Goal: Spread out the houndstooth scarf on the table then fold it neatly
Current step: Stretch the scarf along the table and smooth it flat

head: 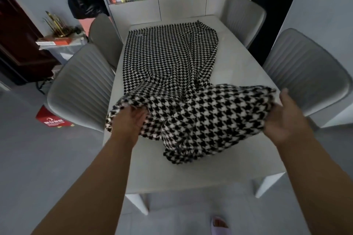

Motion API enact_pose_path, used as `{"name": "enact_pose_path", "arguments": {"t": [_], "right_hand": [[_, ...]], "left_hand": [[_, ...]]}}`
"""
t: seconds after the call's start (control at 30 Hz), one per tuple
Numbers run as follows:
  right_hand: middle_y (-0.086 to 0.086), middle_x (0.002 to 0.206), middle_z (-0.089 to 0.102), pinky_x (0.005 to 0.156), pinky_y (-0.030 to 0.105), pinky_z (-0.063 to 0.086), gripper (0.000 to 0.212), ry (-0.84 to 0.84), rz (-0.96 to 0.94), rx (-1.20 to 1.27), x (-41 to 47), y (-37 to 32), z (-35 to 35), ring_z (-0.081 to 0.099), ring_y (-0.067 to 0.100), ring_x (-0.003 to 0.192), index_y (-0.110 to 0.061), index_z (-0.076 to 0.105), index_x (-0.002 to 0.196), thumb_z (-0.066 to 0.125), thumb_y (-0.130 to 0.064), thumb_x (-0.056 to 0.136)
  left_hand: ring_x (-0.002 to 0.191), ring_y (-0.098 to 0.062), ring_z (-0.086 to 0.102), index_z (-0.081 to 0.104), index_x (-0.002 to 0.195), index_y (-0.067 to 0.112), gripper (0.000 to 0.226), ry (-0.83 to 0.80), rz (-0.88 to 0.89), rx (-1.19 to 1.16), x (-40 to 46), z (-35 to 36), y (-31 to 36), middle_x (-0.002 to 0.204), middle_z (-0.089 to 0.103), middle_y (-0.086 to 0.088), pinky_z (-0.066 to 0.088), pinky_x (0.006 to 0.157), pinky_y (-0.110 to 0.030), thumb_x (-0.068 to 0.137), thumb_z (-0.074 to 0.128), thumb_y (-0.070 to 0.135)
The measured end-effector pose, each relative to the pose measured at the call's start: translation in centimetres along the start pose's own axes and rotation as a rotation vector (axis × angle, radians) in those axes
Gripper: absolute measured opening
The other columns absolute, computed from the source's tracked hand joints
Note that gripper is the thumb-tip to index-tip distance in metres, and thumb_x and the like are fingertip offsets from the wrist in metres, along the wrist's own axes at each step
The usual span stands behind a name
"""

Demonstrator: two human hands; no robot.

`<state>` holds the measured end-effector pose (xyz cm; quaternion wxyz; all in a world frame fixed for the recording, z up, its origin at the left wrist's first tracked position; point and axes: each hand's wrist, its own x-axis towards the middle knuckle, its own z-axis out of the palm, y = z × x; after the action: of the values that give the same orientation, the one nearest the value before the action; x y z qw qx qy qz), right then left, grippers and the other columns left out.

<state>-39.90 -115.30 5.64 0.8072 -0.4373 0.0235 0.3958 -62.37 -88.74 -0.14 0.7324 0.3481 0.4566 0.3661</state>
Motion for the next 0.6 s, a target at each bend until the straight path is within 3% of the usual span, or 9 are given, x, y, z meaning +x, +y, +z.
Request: {"name": "enact_pose_path", "arguments": {"t": [0.1, 0.13, 0.2, 0.3, 0.37, 0.5, 0.6], "right_hand": [[0.013, 0.098, 0.073, 0.070, 0.036, 0.059, 0.068, 0.097, 0.156, -0.100, 1.1, 3.6, -2.1, 0.070, 0.028, 0.088, -0.002, 0.070, 0.102, 0.040, -0.062, 0.086], [0.011, 0.096, 0.073, 0.072, 0.035, 0.055, 0.068, 0.148, 0.190, -0.172, 1.3, 5.1, -3.1, 0.068, 0.027, 0.089, -0.004, 0.065, 0.108, 0.037, -0.062, 0.090], [0.009, 0.106, 0.069, 0.078, 0.036, 0.049, 0.067, 0.195, 0.246, -0.320, 1.4, 8.0, -4.5, 0.062, 0.026, 0.097, -0.007, 0.058, 0.123, 0.041, -0.062, 0.089], [0.012, 0.125, 0.059, 0.094, 0.038, 0.043, 0.076, 0.241, 0.366, -0.453, 1.5, 10.7, -5.9, 0.057, 0.030, 0.111, -0.006, 0.046, 0.137, 0.057, -0.058, 0.083], [0.016, 0.134, 0.052, 0.093, 0.036, 0.040, 0.072, 0.261, 0.396, -0.553, 1.5, 11.3, -5.9, 0.053, 0.031, 0.116, -0.003, 0.044, 0.137, 0.057, -0.053, 0.086], [0.014, 0.121, 0.061, 0.091, 0.036, 0.047, 0.056, 0.239, 0.377, -0.617, 1.7, 11.8, -5.7, 0.059, 0.027, 0.098, 0.002, 0.057, 0.123, 0.064, -0.041, 0.086], [0.012, 0.120, 0.063, 0.097, 0.038, 0.046, 0.053, 0.235, 0.322, -0.598, 2.3, 11.2, -5.6, 0.060, 0.027, 0.104, 0.000, 0.058, 0.123, 0.065, -0.038, 0.087]], "left_hand": [[0.117, -0.038, 0.054, 0.045, 0.136, -0.002, 0.046, 0.114, -0.056, 0.545, -0.6, -0.4, -5.6, 0.133, 0.053, -0.018, 0.051, 0.086, -0.022, 0.098, 0.047, 0.024], [0.118, -0.039, 0.053, 0.048, 0.134, 0.000, 0.051, 0.178, -0.070, 0.620, -1.1, -0.6, -7.2, 0.134, 0.053, -0.018, 0.052, 0.091, -0.030, 0.094, 0.054, 0.031], [0.114, -0.039, 0.056, 0.051, 0.130, 0.000, 0.056, 0.299, -0.212, 0.516, -2.0, -0.8, -9.6, 0.129, 0.056, -0.021, 0.049, 0.097, -0.047, 0.090, 0.059, 0.038], [0.105, -0.036, 0.061, 0.052, 0.127, -0.002, 0.045, 0.241, -0.369, 0.143, -2.1, 0.0, -11.4, 0.118, 0.061, -0.018, 0.049, 0.097, -0.051, 0.097, 0.055, 0.031], [0.110, -0.034, 0.061, 0.051, 0.131, 0.001, 0.047, 0.193, -0.406, -0.030, -1.9, 0.9, -11.7, 0.128, 0.059, -0.017, 0.049, 0.097, -0.052, 0.098, 0.052, 0.035], [0.113, -0.033, 0.060, 0.059, 0.125, 0.005, 0.051, 0.013, -0.521, -0.193, -2.3, 2.2, -11.3, 0.126, 0.062, -0.018, 0.049, 0.092, -0.049, 0.095, 0.052, 0.045], [0.113, -0.034, 0.059, 0.062, 0.119, 0.005, 0.046, -0.118, -0.508, -0.220, -3.2, 2.3, -10.5, 0.120, 0.064, -0.020, 0.047, 0.092, -0.049, 0.096, 0.051, 0.042]]}}
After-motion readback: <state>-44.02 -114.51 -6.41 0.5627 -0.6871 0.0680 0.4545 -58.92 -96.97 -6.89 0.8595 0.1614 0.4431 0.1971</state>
